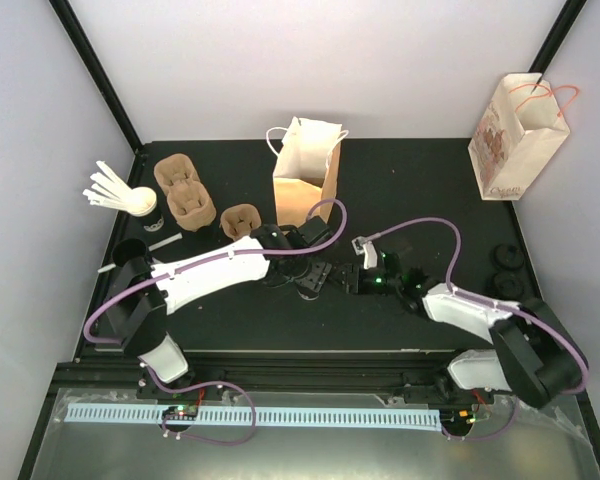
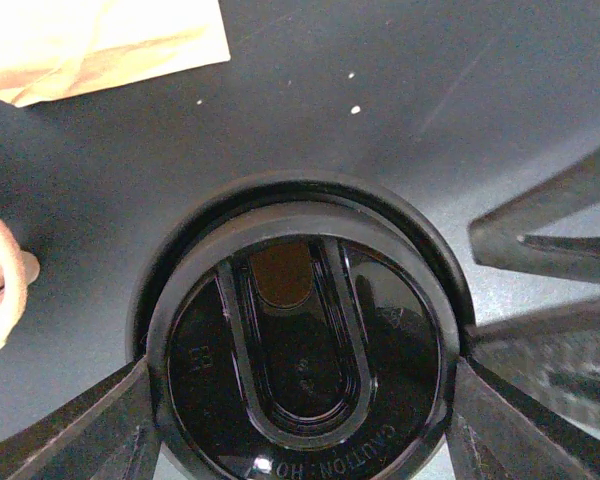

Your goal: Pack the takeout coffee

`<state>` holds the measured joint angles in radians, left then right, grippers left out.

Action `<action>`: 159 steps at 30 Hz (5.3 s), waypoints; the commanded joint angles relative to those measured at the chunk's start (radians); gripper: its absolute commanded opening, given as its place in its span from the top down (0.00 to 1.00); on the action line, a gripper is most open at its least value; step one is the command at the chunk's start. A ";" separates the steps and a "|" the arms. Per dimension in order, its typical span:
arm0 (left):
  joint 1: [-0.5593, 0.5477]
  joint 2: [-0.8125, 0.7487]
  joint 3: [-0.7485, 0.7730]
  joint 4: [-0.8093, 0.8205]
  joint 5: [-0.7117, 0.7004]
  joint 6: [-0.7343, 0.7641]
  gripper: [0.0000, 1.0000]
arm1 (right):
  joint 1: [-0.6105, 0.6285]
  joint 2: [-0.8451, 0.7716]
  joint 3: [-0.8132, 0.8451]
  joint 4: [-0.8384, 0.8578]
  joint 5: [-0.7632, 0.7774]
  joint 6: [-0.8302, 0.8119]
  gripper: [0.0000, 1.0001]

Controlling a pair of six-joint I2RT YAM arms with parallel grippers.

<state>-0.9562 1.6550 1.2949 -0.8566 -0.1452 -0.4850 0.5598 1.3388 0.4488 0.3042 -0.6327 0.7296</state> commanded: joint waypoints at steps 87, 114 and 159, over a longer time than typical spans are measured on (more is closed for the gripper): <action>0.626 -0.730 -0.341 0.110 0.309 0.092 0.01 | 0.382 0.289 0.842 -1.114 0.838 -0.434 0.14; 0.642 -0.528 -0.148 0.268 0.463 0.090 0.01 | 0.387 -0.016 0.894 -1.113 0.827 -0.504 0.31; 0.446 0.088 0.635 -0.226 0.553 0.182 0.98 | 0.385 -0.260 1.191 -1.210 1.138 -0.567 0.38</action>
<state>-0.4973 1.7905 1.9282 -0.9886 0.4931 -0.4397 0.9421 1.1423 1.6512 -0.7990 0.4740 0.1436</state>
